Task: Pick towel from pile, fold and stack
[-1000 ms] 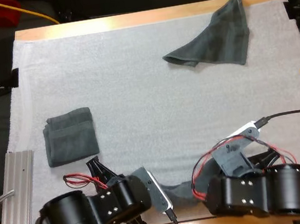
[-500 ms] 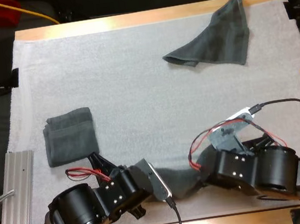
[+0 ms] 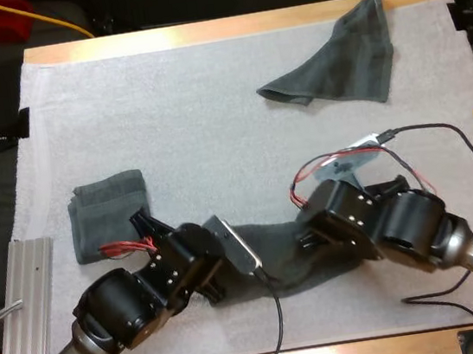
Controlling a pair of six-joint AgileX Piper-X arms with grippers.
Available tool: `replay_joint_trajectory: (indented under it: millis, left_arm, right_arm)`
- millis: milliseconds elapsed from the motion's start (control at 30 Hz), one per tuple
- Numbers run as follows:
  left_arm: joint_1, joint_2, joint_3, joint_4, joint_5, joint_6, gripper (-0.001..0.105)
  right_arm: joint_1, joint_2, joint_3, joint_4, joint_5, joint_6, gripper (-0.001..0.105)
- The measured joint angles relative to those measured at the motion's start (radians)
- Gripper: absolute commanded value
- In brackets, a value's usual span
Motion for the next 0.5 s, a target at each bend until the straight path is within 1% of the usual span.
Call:
replay_joint_trajectory:
  millis: [100,167,267,367,500]
  left_arm:
    - [0.051,0.0,0.018,-0.078,0.006,0.061,0.0]
    - [0.089,0.0,0.034,-0.126,0.025,0.106,0.0]
    - [0.144,0.003,0.062,-0.182,0.076,0.151,0.0]
    - [0.194,0.027,0.079,-0.216,0.093,0.19,0.0]
    - [0.25,0.094,0.08,-0.271,0.173,0.22,0.0]
  right_arm:
    - [-0.032,0.034,0.0,-0.02,-0.015,-0.007,0.001]
    - [-0.062,0.058,0.0,-0.037,-0.023,-0.013,0.001]
    - [-0.101,0.085,0.0,-0.057,-0.041,-0.013,0.001]
    - [-0.133,0.106,0.0,-0.087,-0.069,-0.013,0.001]
    - [-0.163,0.137,0.0,-0.131,-0.091,-0.008,0.001]
